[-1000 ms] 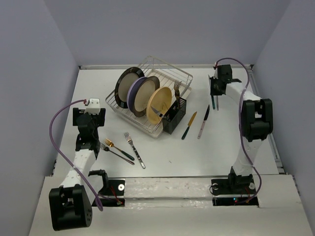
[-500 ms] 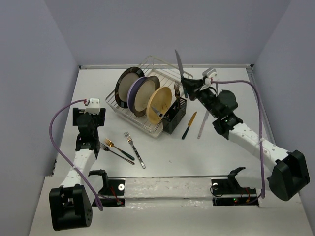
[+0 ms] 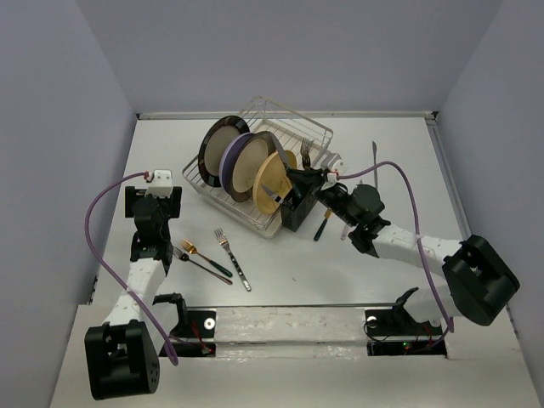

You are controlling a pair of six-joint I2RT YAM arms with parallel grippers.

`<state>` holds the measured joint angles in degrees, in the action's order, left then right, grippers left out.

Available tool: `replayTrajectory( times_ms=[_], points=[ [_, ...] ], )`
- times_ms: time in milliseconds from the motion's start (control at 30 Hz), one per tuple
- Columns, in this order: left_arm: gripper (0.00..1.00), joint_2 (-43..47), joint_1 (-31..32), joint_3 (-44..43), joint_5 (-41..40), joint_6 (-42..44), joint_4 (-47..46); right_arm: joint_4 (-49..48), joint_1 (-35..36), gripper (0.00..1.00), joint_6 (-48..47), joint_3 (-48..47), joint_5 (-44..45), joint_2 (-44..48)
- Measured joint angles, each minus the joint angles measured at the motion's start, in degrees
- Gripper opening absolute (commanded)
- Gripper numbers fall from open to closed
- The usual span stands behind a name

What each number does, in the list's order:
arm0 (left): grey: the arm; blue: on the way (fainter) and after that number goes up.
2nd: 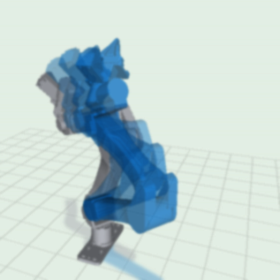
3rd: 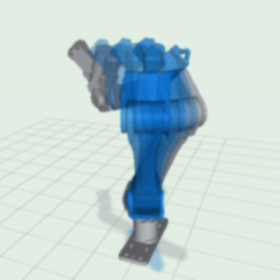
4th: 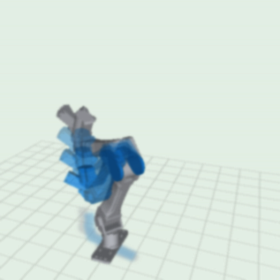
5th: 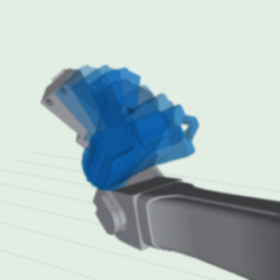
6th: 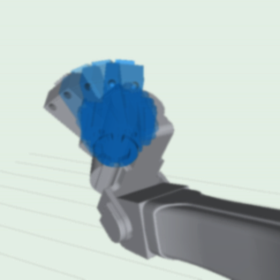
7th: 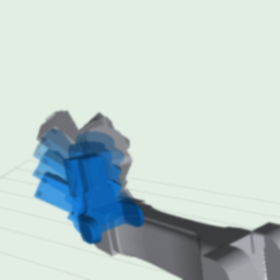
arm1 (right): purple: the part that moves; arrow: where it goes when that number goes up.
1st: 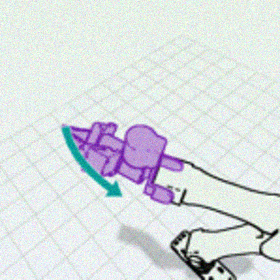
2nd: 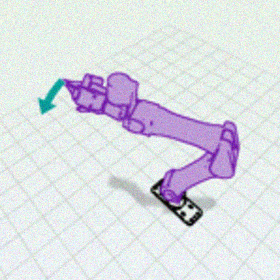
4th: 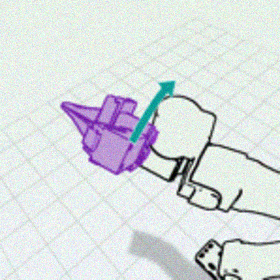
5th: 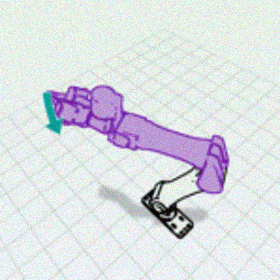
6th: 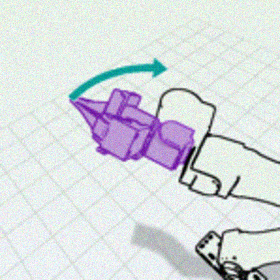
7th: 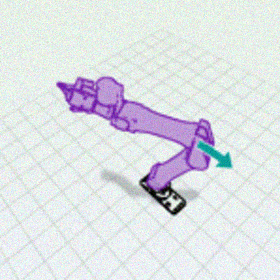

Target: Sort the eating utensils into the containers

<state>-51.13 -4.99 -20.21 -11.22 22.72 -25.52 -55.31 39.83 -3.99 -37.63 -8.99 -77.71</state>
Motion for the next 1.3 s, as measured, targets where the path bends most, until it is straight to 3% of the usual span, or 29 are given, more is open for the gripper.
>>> replayTrajectory(
  times_ms=[467,500,600,700,933,1200,1300],
  points=[
    [0.99,-0.02,0.00,0.00,0.00,0.20,0.00,-10.12,-0.04,0.00,2.95,8.00,-0.50,-9.18],
    [0.99,-0.02,0.02,0.00,0.02,0.20,0.00,-10.62,-0.04,0.18,2.95,8.46,-0.50,-9.18],
    [0.99,-0.02,0.02,0.00,0.02,0.20,0.00,-11.82,-0.04,0.47,2.99,9.79,-0.74,-8.90],
    [0.99,-0.02,0.00,0.00,0.02,0.20,0.00,-11.91,-0.04,0.56,3.06,10.47,-1.07,-7.52],
    [0.99,0.02,0.00,0.00,0.02,0.24,0.00,-7.30,-0.04,0.63,2.67,10.34,0.85,1.31],
    [0.99,0.28,0.00,0.02,0.22,0.22,0.00,11.08,-0.24,0.70,2.25,4.70,13.27,11.43],
    [0.99,0.28,0.00,0.02,0.26,0.22,0.00,21.55,-4.28,0.70,3.54,-0.39,16.61,12.00]
  ],
)
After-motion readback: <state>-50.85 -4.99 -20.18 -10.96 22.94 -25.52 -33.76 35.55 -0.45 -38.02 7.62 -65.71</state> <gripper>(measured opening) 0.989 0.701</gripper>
